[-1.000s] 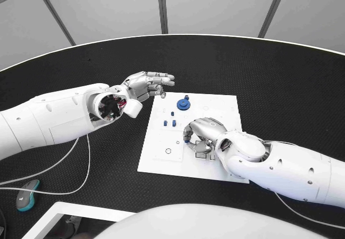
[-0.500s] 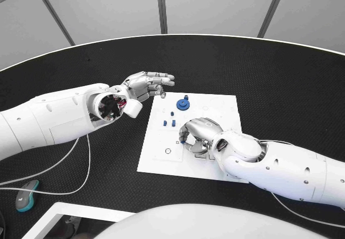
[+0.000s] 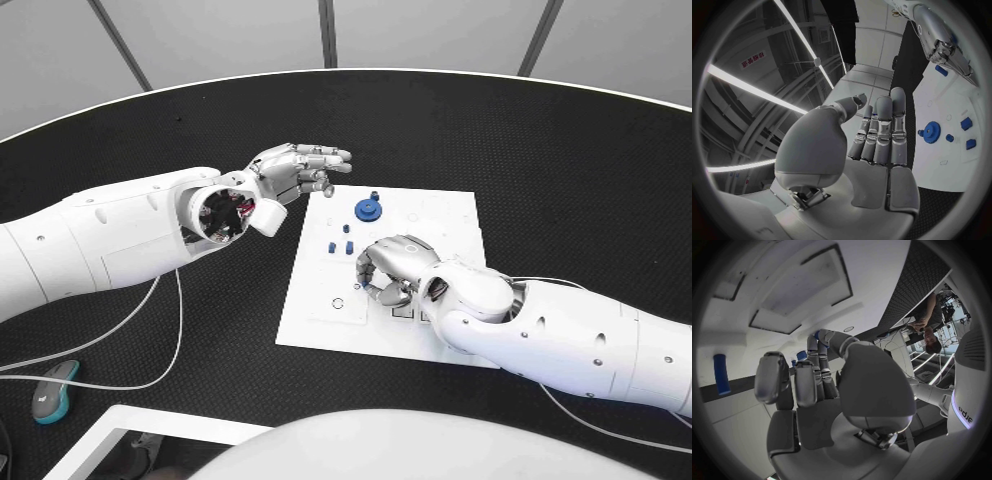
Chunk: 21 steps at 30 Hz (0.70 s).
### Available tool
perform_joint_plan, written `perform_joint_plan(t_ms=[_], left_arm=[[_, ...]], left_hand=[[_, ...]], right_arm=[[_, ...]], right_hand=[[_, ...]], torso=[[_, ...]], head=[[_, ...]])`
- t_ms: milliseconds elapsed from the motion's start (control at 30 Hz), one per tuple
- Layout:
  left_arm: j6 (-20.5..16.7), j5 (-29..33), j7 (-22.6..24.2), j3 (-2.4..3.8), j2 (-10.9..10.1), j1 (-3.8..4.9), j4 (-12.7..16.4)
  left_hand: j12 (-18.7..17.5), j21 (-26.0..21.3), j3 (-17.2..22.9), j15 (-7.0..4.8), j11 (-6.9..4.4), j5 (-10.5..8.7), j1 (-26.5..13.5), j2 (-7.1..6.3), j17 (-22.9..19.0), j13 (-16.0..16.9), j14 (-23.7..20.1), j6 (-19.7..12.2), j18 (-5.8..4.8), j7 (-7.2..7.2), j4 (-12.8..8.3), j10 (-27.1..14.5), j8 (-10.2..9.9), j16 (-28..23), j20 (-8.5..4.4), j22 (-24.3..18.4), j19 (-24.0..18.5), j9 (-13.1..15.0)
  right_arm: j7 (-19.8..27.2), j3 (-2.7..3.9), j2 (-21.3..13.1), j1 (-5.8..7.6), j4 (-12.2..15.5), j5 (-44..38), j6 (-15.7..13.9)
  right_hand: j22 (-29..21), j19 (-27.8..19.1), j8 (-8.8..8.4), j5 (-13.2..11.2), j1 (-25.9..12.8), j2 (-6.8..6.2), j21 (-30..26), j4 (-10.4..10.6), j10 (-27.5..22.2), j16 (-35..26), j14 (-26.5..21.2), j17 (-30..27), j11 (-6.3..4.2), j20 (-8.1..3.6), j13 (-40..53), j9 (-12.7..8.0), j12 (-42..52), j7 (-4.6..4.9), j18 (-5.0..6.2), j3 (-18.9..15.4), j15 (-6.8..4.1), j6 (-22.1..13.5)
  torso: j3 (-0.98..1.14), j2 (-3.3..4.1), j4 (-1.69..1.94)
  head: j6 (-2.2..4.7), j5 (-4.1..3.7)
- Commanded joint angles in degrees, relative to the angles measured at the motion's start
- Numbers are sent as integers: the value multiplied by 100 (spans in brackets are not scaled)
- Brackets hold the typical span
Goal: Assemble the parts on the task board
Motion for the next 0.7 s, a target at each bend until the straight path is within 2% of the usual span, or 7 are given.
perform_joint_plan(t_ms=[33,267,700], left_arm=[[-1,0,-2,0,0,0,-1],[0,0,-8,0,5,0,-6],[15,-1,-23,0,4,0,-6]], left_hand=[[19,-32,-32,0,-16,-7,37,-7,-6,6,-26,-32,93,0,-3,-35,-18,33,41,-6,-15,-5],[19,-32,-32,0,-16,-7,37,-7,-6,6,-26,-32,93,0,-3,-35,-18,33,41,-6,-15,-5],[30,-37,-42,6,-10,-8,39,-2,-12,10,-38,-39,93,5,0,-52,-22,39,48,-8,-22,-4]], right_arm=[[-15,0,27,0,-45,-23,30],[38,-1,84,0,-96,-41,32],[63,-1,135,0,-115,-45,114]], right_hand=[[636,165,26,39,-48,18,6,6,94,-30,299,59,-66,-40,78,-7,27,-16,-93,32,-34,33],[623,151,17,-20,-129,-46,-35,-5,-32,7,313,109,-24,-30,88,29,-30,32,-89,5,-4,-62],[622,146,25,-60,-149,-78,-48,-29,-98,10,314,109,-7,-17,98,59,-58,45,-88,-57,12,-98]], torso=[[6,5,2],[12,7,-7],[11,7,-3]], head=[[1,0],[1,4],[1,16]])
